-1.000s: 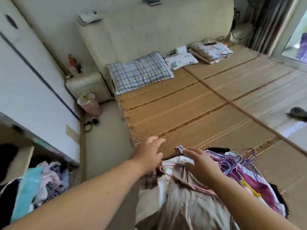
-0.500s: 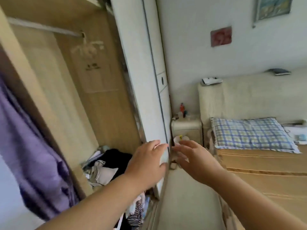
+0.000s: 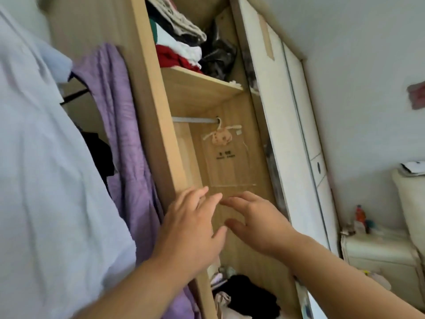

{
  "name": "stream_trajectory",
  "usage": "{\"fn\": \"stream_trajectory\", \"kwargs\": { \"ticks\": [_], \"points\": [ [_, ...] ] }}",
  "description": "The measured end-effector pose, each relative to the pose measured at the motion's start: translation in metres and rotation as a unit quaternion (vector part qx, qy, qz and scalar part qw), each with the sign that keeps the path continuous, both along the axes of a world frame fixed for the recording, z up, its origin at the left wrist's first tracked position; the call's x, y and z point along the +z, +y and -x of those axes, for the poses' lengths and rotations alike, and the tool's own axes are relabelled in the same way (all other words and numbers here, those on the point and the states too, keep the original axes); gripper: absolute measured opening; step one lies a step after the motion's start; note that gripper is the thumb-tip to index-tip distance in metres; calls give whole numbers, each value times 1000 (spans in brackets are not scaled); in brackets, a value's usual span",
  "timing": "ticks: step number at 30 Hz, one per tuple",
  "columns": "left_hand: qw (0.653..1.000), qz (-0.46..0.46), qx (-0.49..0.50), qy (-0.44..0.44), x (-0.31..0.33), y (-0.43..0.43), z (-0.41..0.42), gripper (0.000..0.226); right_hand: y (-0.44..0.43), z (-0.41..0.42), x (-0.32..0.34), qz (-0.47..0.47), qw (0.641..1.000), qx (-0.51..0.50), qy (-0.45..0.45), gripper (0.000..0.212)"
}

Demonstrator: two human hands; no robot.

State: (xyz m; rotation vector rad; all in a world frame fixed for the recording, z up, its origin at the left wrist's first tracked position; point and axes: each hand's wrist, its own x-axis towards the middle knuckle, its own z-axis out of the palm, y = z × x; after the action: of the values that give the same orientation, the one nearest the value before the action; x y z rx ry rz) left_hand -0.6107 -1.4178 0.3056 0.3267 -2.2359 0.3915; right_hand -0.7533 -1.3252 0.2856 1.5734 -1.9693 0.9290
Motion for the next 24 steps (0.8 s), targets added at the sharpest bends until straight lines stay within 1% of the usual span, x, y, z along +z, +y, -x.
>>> {"fn": "stream_trajectory", "kwargs": {
  "ticks": [3, 6, 8, 13, 17, 19, 21, 23, 24],
  "points": [
    [995, 38, 67, 61, 30, -17, 2, 71, -33, 12, 30, 34, 999, 37, 11, 48],
    [984, 53, 132, 110, 60, -35, 8, 90, -67, 28, 61, 57, 996, 73, 17, 47],
    [976, 55, 156, 142, 80, -45, 14, 98, -92, 39, 82, 66, 993, 96, 17, 48],
    [956, 77, 202, 196, 125, -57, 38, 102, -154, 67, 135, 47, 988, 150, 7, 52],
    [938, 23, 217, 270, 144, -60, 58, 100, -205, 80, 158, 23, 976, 210, -53, 58],
    [926, 15, 227, 300, 145, -61, 65, 99, -228, 79, 162, -1, 964, 250, -94, 61],
    [915, 16, 234, 329, 144, -62, 70, 99, -250, 75, 163, -20, 947, 291, -133, 57],
    [908, 27, 244, 339, 143, -63, 72, 98, -268, 67, 163, -32, 931, 325, -164, 54],
    [904, 34, 256, 341, 143, -63, 72, 99, -275, 62, 164, -35, 923, 342, -172, 49]
  ]
}}
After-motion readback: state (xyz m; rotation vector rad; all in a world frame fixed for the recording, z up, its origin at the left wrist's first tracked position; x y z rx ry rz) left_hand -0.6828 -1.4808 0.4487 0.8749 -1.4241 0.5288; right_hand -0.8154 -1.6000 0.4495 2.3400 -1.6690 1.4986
